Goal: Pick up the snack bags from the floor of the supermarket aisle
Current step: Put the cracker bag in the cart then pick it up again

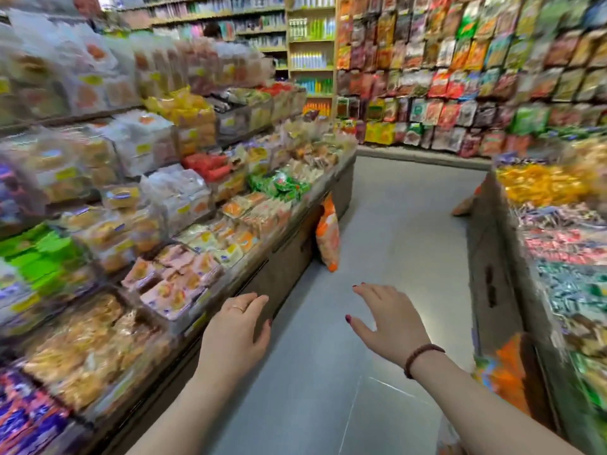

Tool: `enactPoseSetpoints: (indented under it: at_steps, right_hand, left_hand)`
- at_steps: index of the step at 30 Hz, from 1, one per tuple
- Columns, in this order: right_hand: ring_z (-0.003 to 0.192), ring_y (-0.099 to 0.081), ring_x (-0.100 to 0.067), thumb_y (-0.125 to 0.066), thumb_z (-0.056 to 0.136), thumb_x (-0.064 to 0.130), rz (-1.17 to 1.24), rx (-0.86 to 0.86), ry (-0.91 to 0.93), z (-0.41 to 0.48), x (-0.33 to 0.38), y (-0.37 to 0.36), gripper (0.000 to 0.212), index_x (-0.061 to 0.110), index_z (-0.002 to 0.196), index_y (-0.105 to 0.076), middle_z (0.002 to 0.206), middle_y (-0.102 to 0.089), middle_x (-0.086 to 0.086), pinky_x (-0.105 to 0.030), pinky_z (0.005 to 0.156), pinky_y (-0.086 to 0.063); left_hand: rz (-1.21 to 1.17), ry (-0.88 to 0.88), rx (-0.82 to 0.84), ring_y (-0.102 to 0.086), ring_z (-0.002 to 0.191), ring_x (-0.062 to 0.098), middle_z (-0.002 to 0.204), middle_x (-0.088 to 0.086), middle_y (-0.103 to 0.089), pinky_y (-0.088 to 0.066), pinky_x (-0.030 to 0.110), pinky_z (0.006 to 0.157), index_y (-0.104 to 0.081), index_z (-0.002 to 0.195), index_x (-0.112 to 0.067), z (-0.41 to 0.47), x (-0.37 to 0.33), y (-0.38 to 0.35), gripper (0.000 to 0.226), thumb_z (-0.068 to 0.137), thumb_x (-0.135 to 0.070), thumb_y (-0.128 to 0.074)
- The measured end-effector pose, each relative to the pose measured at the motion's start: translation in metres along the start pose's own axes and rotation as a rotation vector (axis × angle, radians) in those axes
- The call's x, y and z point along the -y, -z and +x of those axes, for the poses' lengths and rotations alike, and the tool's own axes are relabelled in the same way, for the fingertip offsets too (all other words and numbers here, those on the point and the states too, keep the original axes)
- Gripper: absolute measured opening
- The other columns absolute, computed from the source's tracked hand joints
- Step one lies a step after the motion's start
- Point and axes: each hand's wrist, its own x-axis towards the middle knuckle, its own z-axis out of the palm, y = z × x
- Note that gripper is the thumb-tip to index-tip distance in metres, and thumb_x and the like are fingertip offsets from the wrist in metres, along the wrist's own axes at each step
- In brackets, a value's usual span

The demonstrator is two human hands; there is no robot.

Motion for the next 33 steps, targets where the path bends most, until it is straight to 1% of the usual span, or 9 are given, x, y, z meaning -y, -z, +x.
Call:
enactPoseSetpoints:
  at_steps: [7,11,16,20,23,27,29,31,33]
  right_hand:
    - [0.109,-0.061,-0.024,-0.037,0.079,0.059,-0.036,-0.033,-0.124,0.115,-0.037,-0.016,0.062,0.019,0.121,-0.061,0.12,-0.065,0.001,-0.038,0.092,-0.048]
    - [0.119,-0.054,-0.023,-0.04,0.082,0.056,-0.037,0.002,-0.186,0.164,-0.066,-0.023,0.061,0.02,0.128,-0.057,0.128,-0.06,0.002,-0.036,0.098,-0.041]
    - [0.122,-0.05,-0.022,-0.043,0.082,0.053,-0.04,0.043,-0.214,0.223,-0.12,-0.039,0.06,0.02,0.131,-0.054,0.133,-0.056,0.003,-0.033,0.1,-0.036]
    - [0.124,-0.049,-0.02,-0.026,0.078,0.061,-0.038,0.067,-0.198,0.288,-0.183,-0.056,0.073,0.021,0.132,-0.052,0.133,-0.055,0.004,-0.033,0.101,-0.036]
    - [0.125,-0.047,-0.021,-0.025,0.078,0.062,-0.028,0.081,-0.204,0.341,-0.236,-0.063,0.074,0.022,0.133,-0.051,0.135,-0.054,0.004,-0.035,0.101,-0.037]
    - [0.128,-0.044,-0.019,-0.015,0.074,0.065,-0.027,0.136,-0.163,0.405,-0.298,-0.066,0.081,0.024,0.137,-0.045,0.139,-0.049,0.007,-0.033,0.104,-0.034]
    - [0.128,-0.043,-0.018,-0.019,0.079,0.064,-0.031,0.158,-0.167,0.436,-0.327,-0.068,0.076,0.024,0.138,-0.044,0.141,-0.047,0.007,-0.031,0.104,-0.033]
    - [0.129,-0.043,-0.019,-0.03,0.082,0.059,-0.02,0.163,-0.175,0.465,-0.351,-0.072,0.068,0.023,0.138,-0.044,0.141,-0.048,0.006,-0.031,0.104,-0.033]
    - [0.131,-0.041,-0.019,-0.033,0.083,0.056,-0.002,0.171,-0.161,0.495,-0.372,-0.077,0.067,0.022,0.139,-0.043,0.142,-0.047,0.005,-0.031,0.106,-0.031]
  left_hand:
    - [-0.002,-0.113,0.015,-0.065,0.101,0.025,0.114,0.004,-0.068,-0.058,0.034,0.072,-0.066,0.118,-0.015,0.146,0.034,-0.04,0.043,0.077,-0.025,-0.072]
    - [-0.008,-0.154,0.026,-0.065,0.1,0.024,0.119,0.002,-0.066,-0.056,0.034,0.071,-0.065,0.12,-0.016,0.214,0.027,-0.066,0.044,0.078,-0.028,-0.07]
    - [-0.022,-0.193,0.03,-0.064,0.1,0.025,0.115,0.001,-0.067,-0.055,0.033,0.069,-0.066,0.117,-0.016,0.294,0.008,-0.11,0.043,0.076,-0.028,-0.072]
    - [-0.022,-0.171,0.021,-0.062,0.105,0.023,0.118,0.0,-0.065,-0.055,0.032,0.07,-0.065,0.12,-0.018,0.369,-0.013,-0.151,0.044,0.077,-0.029,-0.071]
    - [-0.031,-0.139,0.038,-0.061,0.106,0.023,0.119,-0.001,-0.064,-0.055,0.033,0.07,-0.063,0.121,-0.018,0.428,-0.032,-0.183,0.044,0.079,-0.03,-0.069]
    - [-0.026,-0.107,0.07,-0.063,0.101,0.024,0.116,0.0,-0.065,-0.055,0.033,0.069,-0.064,0.12,-0.019,0.506,-0.062,-0.214,0.044,0.077,-0.029,-0.069]
    - [-0.025,-0.095,0.073,-0.063,0.1,0.023,0.115,-0.001,-0.065,-0.055,0.032,0.068,-0.065,0.118,-0.02,0.542,-0.075,-0.228,0.044,0.076,-0.029,-0.07]
    - [-0.023,-0.089,0.079,-0.063,0.101,0.023,0.116,-0.002,-0.064,-0.054,0.032,0.067,-0.064,0.117,-0.021,0.576,-0.085,-0.242,0.042,0.076,-0.03,-0.07]
    - [-0.017,-0.087,0.085,-0.064,0.101,0.024,0.116,0.0,-0.064,-0.054,0.032,0.067,-0.065,0.117,-0.02,0.61,-0.092,-0.258,0.041,0.076,-0.029,-0.069]
